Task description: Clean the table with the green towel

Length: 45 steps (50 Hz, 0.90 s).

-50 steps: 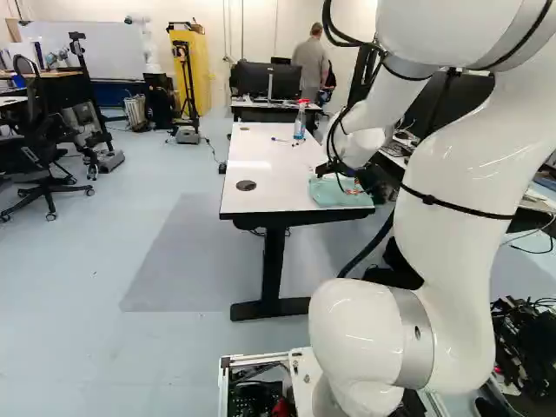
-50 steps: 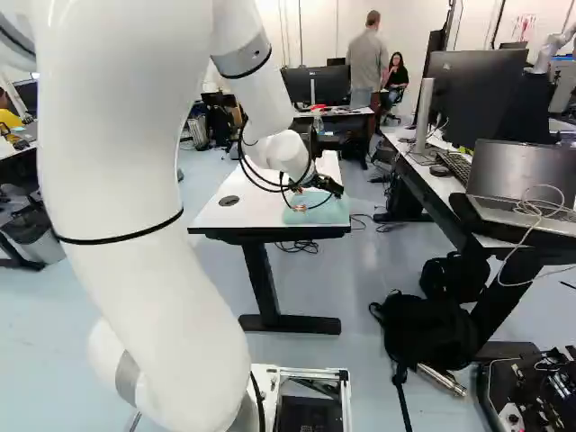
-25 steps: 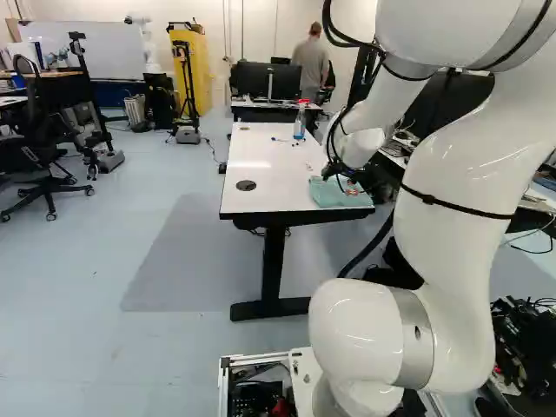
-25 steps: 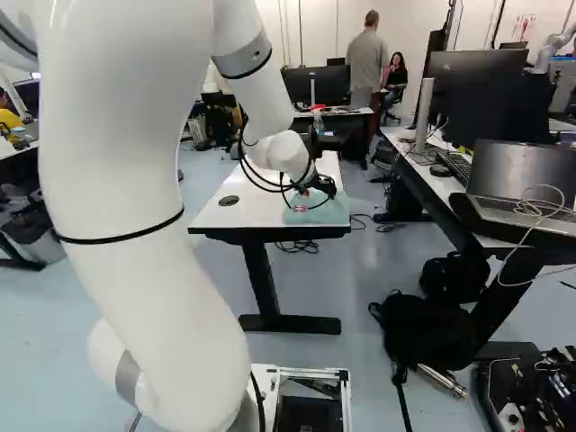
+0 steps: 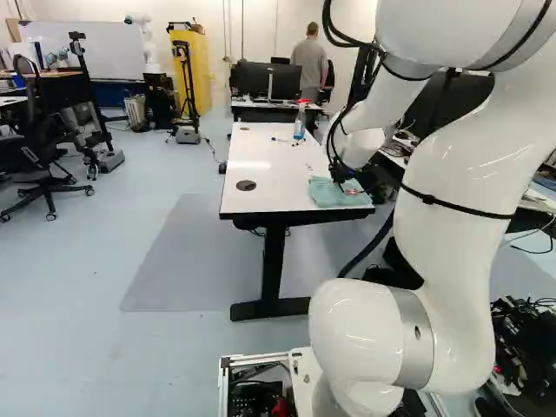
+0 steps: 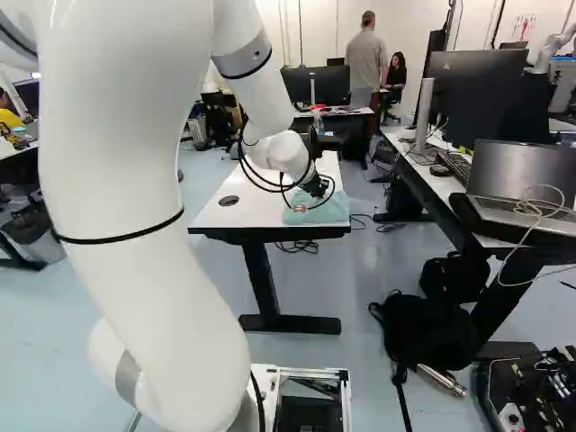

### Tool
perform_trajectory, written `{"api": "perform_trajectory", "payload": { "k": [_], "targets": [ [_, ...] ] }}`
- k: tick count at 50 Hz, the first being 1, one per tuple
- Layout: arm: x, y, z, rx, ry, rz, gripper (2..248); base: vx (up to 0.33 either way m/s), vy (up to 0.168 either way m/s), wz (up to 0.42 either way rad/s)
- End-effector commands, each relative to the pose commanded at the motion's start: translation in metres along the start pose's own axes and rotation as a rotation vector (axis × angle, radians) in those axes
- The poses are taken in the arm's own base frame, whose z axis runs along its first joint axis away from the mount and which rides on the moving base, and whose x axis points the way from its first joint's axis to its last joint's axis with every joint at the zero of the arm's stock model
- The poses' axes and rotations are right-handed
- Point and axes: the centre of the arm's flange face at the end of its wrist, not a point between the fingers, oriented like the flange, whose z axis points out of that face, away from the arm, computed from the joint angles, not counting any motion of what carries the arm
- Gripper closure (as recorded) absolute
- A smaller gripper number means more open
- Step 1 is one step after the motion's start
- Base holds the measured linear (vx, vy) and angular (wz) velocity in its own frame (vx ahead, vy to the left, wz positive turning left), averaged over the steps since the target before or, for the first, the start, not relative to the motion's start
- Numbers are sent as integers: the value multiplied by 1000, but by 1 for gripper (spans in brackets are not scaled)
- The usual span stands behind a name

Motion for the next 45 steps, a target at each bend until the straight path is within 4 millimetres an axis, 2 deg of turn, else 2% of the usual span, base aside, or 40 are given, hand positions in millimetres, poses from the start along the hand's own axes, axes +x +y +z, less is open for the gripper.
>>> {"api": "perform_trajectory", "payload": {
  "k": [10,11,15,16,21,22,26,27,31,32,36,37,42,43,45],
  "targets": [
    [0,0,0,0,0,0,228,0,0,0],
    [0,0,0,0,0,0,201,0,0,0],
    [0,0,0,0,0,0,201,0,0,0],
    [0,0,0,0,0,0,167,0,0,0],
    [0,0,0,0,0,0,167,0,0,0],
    [0,0,0,0,0,0,132,0,0,0],
    [0,0,0,0,0,0,132,0,0,0],
    [0,0,0,0,0,0,97,0,0,0],
    [0,0,0,0,0,0,97,0,0,0],
    [0,0,0,0,0,0,59,0,0,0],
    [0,0,0,0,0,0,59,0,0,0],
    [0,0,0,0,0,0,22,0,0,0],
    [0,0,0,0,0,0,22,0,0,0],
    [0,0,0,0,0,0,3,0,0,0],
    [0,0,0,0,0,0,3,0,0,0]
  ]
}}
